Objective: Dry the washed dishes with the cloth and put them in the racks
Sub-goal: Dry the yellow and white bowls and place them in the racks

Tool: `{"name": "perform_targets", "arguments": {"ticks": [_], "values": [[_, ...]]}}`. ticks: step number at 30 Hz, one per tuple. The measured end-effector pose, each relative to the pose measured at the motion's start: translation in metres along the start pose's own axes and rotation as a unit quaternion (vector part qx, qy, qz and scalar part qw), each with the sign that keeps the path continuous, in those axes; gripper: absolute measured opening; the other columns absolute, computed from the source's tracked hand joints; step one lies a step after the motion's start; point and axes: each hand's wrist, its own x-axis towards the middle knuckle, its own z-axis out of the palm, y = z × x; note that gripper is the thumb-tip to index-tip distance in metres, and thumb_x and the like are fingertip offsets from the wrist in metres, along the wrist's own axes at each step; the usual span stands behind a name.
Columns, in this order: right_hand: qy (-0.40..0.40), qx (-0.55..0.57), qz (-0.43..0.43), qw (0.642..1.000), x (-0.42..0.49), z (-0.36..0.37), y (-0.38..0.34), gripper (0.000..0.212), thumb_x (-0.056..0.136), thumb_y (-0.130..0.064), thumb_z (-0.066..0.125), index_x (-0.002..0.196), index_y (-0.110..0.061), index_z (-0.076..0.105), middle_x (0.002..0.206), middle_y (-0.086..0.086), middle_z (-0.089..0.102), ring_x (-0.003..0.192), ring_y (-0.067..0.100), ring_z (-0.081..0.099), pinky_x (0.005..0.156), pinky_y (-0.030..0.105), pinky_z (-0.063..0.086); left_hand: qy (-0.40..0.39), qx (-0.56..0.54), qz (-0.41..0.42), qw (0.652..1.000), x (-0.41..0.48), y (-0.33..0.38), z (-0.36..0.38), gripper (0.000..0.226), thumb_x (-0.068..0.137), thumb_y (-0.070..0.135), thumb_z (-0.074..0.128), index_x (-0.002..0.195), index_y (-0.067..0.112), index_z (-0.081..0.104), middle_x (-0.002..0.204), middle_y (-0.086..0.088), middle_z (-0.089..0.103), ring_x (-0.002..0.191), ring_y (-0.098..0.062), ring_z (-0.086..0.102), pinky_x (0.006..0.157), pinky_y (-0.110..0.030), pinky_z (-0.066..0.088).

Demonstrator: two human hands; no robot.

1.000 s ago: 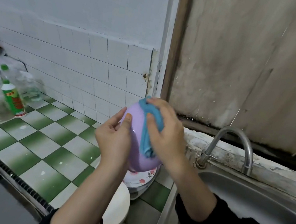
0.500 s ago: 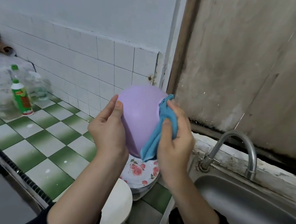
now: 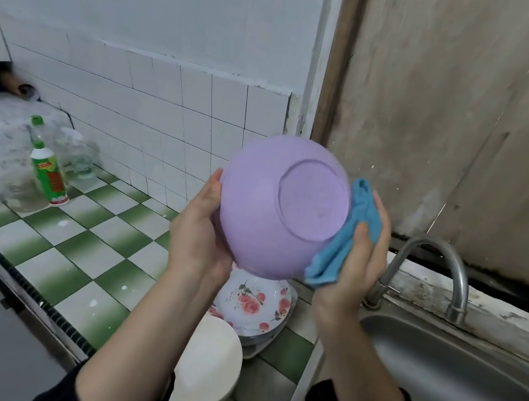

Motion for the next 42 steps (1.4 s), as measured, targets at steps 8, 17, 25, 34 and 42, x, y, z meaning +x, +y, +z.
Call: {"name": "perform_targets", "arguments": {"ticks": [8, 17, 25, 34, 42], "values": [[-0.256, -0.186, 0.076, 0.946, 0.038, 0.003, -0.028, 0.031, 0.083, -0.017, 0.05, 0.109, -0.024, 0.066, 0.114, -0.002, 0.069, 0.103, 0.008, 0.063, 0.088, 0.022, 0.048, -0.089, 0.283, 0.263, 0.918, -0.028, -0.014, -0.003, 0.029, 0.089, 0.0, 0.063, 0.092, 0.028, 0.07, 0.079, 0.028, 0.069, 0.081, 0.01, 0.064, 0.079, -0.009, 0.048], [-0.179, -0.131, 0.175, 0.959, 0.039, -0.002, -0.023, 0.035, 0.078, -0.023, 0.049, 0.106, -0.019, 0.069, 0.101, -0.002, 0.071, 0.09, 0.008, 0.065, 0.078, 0.019, 0.049, -0.066, 0.268, 0.291, 0.916, -0.033, -0.021, -0.007, 0.031, 0.089, -0.002, 0.063, 0.092, 0.027, 0.07, 0.078, 0.027, 0.07, 0.081, 0.008, 0.066, 0.077, -0.009, 0.048], [-0.336, -0.413, -0.322, 0.783, -0.024, 0.007, -0.021, 0.041, 0.086, -0.026, 0.052, 0.125, -0.021, 0.062, 0.141, 0.001, 0.055, 0.142, 0.024, 0.037, 0.116, 0.058, 0.016, 0.031, 0.139, 0.159, 0.977, -0.017, -0.018, 0.0, 0.017, 0.091, 0.003, 0.063, 0.094, 0.016, 0.074, 0.089, -0.004, 0.076, 0.079, -0.016, 0.069, 0.07, -0.027, 0.058], [-0.142, -0.204, -0.245, 0.937, -0.044, -0.021, 0.024, 0.039, 0.098, -0.019, 0.039, 0.136, -0.027, 0.043, 0.155, -0.002, 0.029, 0.145, 0.026, 0.028, 0.117, 0.041, 0.026, 0.06, 0.019, 0.051, 0.997, -0.007, -0.002, -0.002, 0.015, 0.094, 0.01, 0.058, 0.094, 0.018, 0.07, 0.096, 0.007, 0.074, 0.079, -0.008, 0.069, 0.091, -0.036, 0.054], [0.022, 0.088, 0.179, 0.98, -0.009, -0.006, -0.007, 0.044, 0.089, -0.028, 0.051, 0.132, -0.019, 0.056, 0.134, 0.009, 0.059, 0.118, 0.02, 0.058, 0.1, 0.034, 0.047, -0.011, 0.008, -0.008, 1.0, -0.003, -0.001, -0.023, 0.02, 0.096, 0.013, 0.05, 0.096, 0.023, 0.067, 0.099, 0.008, 0.067, 0.085, -0.014, 0.063, 0.074, -0.033, 0.051]]}}
